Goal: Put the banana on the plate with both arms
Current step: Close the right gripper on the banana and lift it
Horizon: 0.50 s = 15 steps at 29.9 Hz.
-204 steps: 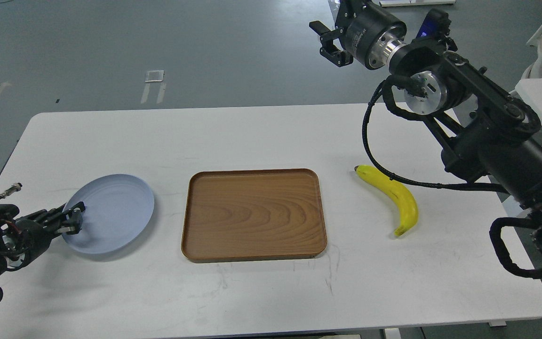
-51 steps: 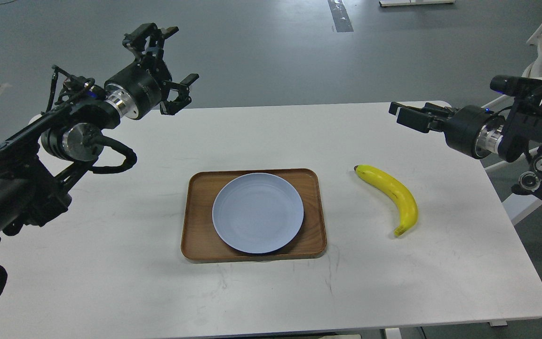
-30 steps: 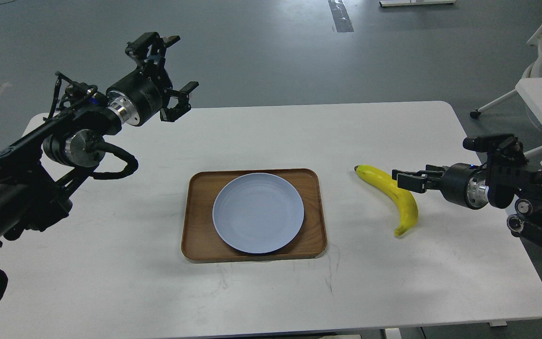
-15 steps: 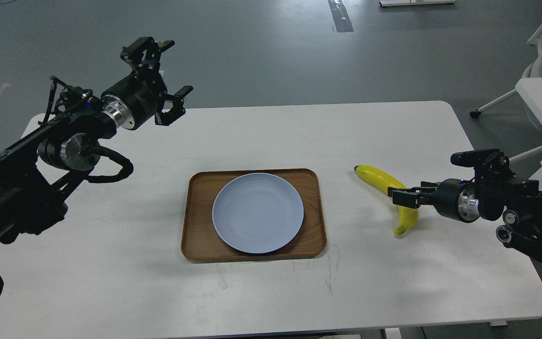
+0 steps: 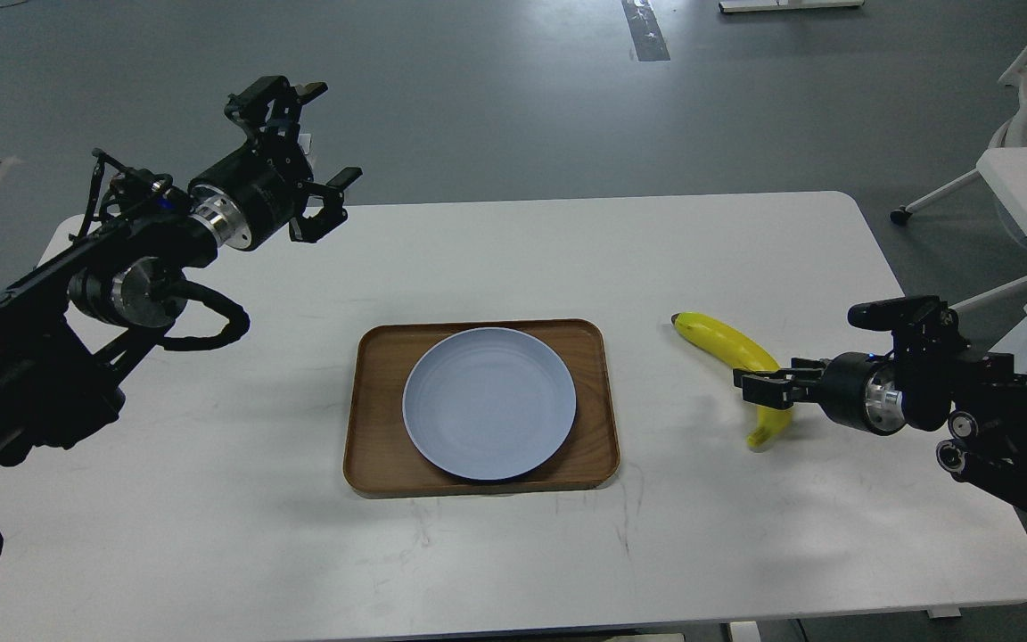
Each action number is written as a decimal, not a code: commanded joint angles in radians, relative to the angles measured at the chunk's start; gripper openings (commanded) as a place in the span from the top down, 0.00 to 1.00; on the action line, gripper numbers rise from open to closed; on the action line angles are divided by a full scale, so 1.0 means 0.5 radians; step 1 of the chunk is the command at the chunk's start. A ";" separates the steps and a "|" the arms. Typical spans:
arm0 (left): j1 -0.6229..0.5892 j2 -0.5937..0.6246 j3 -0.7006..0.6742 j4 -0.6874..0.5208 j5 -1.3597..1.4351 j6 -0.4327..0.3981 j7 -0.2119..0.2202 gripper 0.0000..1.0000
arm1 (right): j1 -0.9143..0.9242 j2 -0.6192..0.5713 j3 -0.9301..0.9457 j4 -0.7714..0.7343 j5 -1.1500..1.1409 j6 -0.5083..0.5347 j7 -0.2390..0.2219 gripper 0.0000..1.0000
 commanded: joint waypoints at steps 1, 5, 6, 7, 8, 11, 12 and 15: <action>0.008 -0.001 0.000 0.000 0.012 0.003 0.000 0.02 | 0.000 0.012 -0.007 -0.029 -0.004 0.000 -0.003 0.37; 0.014 0.002 0.000 0.000 0.062 0.003 -0.003 0.02 | 0.003 0.030 -0.007 -0.091 -0.007 -0.003 -0.003 0.48; 0.014 0.002 0.000 0.000 0.065 0.003 -0.003 0.02 | 0.003 0.033 -0.004 -0.094 -0.007 -0.003 -0.003 0.52; 0.017 0.002 0.000 0.000 0.068 0.003 -0.003 0.02 | 0.006 0.048 -0.004 -0.094 -0.007 -0.003 0.000 0.59; 0.017 0.002 0.000 0.003 0.068 0.003 -0.003 0.02 | 0.009 0.058 -0.004 -0.094 -0.007 -0.006 -0.003 0.60; 0.017 0.005 0.000 0.003 0.068 0.003 -0.006 0.02 | 0.015 0.085 -0.004 -0.094 -0.007 -0.040 0.000 0.69; 0.017 0.005 0.000 0.003 0.068 0.006 -0.006 0.02 | 0.015 0.095 -0.001 -0.094 -0.007 -0.043 0.000 0.71; 0.020 0.005 0.000 0.003 0.068 0.006 -0.012 0.02 | 0.024 0.122 0.005 -0.094 -0.007 -0.064 0.003 0.82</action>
